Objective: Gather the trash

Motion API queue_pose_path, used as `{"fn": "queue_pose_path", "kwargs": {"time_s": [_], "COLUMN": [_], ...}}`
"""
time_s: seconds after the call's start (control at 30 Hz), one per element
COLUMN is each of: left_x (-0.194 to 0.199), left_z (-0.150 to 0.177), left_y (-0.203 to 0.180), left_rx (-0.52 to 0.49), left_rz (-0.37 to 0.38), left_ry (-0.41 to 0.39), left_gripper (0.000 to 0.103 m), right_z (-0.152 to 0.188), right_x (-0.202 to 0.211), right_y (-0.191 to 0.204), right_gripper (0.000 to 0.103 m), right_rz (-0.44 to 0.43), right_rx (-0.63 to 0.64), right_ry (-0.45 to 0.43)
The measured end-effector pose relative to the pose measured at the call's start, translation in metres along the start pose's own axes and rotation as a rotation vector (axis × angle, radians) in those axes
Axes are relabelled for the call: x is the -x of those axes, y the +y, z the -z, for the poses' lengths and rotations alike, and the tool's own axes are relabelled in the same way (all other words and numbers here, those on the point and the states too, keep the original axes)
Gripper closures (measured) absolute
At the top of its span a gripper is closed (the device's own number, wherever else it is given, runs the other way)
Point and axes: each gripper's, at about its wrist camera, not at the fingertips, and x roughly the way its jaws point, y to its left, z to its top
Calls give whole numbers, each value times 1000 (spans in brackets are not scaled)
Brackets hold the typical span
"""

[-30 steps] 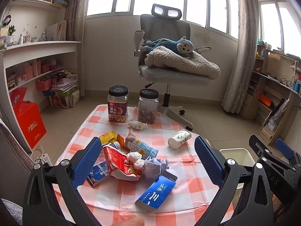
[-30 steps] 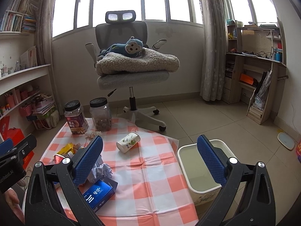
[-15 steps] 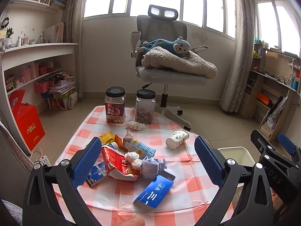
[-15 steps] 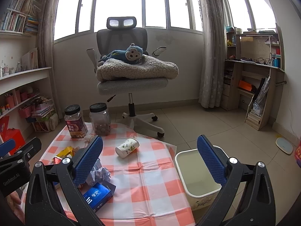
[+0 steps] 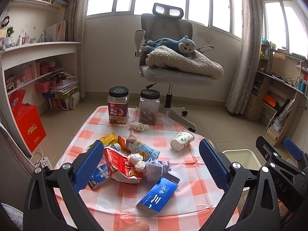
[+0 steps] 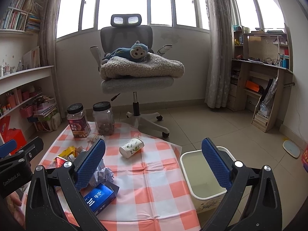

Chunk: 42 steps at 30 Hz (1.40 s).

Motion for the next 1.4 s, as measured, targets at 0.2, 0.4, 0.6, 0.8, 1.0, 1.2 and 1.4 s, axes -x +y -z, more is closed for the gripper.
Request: {"fn": "queue_pose_path", "kwargs": {"time_s": [0.2, 0.4, 0.6, 0.8, 1.0, 1.2, 1.4], "left_x": [-14, -50, -98, -142, -208, -274, -317], "left_z": [-4, -11, -19, -31, -32, 1, 15], "left_y": [9, 29, 63, 93, 135, 182, 199], "left_rx": [44, 98, 134, 127, 108, 133, 146], "left_rz": [10, 3, -39, -115, -166, -183, -211], "left_ry": [65, 189, 320, 386, 511, 721, 768], "left_gripper": [7, 7, 7, 7, 7, 7, 7], "right_z": [-4, -18, -28, -15, 5, 17, 25], "right_x": [-8, -33, -81, -127, -167, -207, -234], "right_y": [3, 15, 36, 51, 56, 55, 64], "right_gripper": [7, 7, 7, 7, 7, 7, 7], "right_rz": [-14, -33, -46, -66, -83, -103, -150], "right_rx": [0, 15, 47, 40, 52, 22, 36], "right_ry": [40, 120, 268, 400, 522, 636, 696]}}
